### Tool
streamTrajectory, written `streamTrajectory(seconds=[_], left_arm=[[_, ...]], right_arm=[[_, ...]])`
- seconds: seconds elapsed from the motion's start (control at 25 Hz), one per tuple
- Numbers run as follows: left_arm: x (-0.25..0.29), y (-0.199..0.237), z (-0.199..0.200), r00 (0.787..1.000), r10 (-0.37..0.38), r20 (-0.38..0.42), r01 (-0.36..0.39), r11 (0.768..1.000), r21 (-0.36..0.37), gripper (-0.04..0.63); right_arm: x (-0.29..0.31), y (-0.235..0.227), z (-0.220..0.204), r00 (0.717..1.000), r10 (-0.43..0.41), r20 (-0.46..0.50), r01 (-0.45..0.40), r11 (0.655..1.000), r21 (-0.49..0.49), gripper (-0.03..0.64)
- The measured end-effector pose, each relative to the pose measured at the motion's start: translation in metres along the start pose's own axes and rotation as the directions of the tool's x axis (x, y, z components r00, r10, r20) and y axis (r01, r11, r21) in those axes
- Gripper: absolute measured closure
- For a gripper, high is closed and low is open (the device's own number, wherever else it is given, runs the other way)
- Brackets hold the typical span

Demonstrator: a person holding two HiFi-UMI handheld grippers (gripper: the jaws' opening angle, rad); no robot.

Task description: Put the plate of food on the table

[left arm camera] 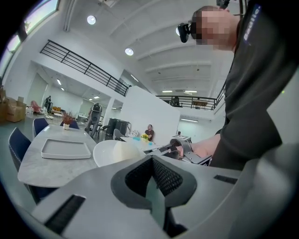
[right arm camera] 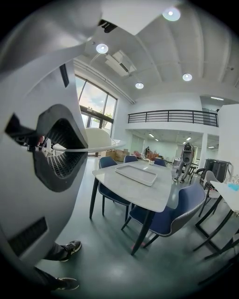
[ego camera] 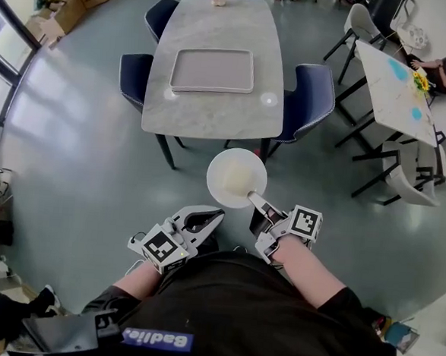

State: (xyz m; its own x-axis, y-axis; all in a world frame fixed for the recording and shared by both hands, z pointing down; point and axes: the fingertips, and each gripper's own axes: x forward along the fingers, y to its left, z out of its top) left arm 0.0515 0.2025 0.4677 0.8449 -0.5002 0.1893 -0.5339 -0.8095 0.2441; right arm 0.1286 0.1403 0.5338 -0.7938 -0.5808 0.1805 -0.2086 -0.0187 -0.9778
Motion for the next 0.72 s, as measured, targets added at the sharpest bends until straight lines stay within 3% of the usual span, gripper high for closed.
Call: streamTrajectory(seconds=[0.72], left_arm=[[-0.012, 0.135, 0.043, 0.986, -0.167, -0.006, 0.167, 0.985, 0.041, 0.591]], right_arm=[[0.12, 0.011, 0.044, 0.989, -0.051, 0.137, 0.043, 0.997, 0.062, 0.598]])
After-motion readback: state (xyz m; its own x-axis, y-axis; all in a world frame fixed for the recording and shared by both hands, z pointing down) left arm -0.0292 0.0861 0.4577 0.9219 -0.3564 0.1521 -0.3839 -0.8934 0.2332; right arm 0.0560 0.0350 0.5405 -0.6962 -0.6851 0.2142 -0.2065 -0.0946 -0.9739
